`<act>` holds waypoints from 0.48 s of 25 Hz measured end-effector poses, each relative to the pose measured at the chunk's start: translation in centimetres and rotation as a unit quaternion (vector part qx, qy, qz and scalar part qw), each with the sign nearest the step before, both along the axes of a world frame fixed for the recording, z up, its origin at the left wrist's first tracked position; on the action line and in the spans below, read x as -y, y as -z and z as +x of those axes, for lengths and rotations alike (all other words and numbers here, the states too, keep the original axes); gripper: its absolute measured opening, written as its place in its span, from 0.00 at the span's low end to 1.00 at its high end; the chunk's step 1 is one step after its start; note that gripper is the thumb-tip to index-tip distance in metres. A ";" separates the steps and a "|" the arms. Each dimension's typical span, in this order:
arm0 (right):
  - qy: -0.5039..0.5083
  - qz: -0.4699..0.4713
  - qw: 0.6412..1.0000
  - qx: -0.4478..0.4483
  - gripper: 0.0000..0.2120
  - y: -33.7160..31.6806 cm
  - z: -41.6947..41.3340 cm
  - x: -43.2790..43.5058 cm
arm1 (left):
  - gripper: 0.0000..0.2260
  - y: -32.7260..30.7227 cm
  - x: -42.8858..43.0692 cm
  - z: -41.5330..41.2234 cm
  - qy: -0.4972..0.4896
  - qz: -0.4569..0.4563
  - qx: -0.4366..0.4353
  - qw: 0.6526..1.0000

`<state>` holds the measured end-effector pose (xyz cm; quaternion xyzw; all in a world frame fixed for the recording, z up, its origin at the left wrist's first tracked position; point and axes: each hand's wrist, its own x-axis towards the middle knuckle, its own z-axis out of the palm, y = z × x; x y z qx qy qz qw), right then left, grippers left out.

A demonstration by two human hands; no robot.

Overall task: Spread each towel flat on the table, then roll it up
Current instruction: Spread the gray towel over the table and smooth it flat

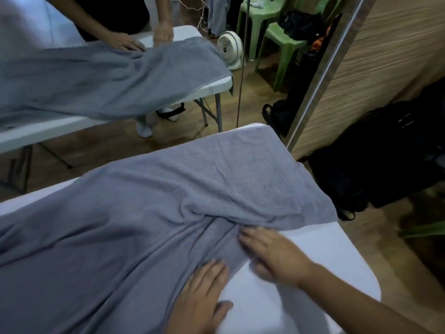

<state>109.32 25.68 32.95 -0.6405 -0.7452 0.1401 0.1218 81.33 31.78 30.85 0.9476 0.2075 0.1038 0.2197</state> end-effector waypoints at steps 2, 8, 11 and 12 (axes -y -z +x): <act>0.090 0.003 0.996 0.023 0.27 -0.6 3.6 1.2 | 0.21 -1.0 -0.4 -0.5 -0.059 0.016 0.009 0.998; 0.169 0.031 0.974 0.149 0.15 -0.9 7.3 1.7 | 0.03 -3.1 0.8 0.5 -0.153 -0.011 0.018 0.988; 0.133 0.034 0.973 0.185 0.08 -2.3 7.1 0.7 | 0.02 -3.7 1.7 0.2 -0.142 -0.030 0.013 0.989; 0.115 0.035 0.974 0.193 0.05 -2.7 7.1 0.9 | 0.02 -4.1 2.2 -0.1 -0.129 -0.042 0.015 0.991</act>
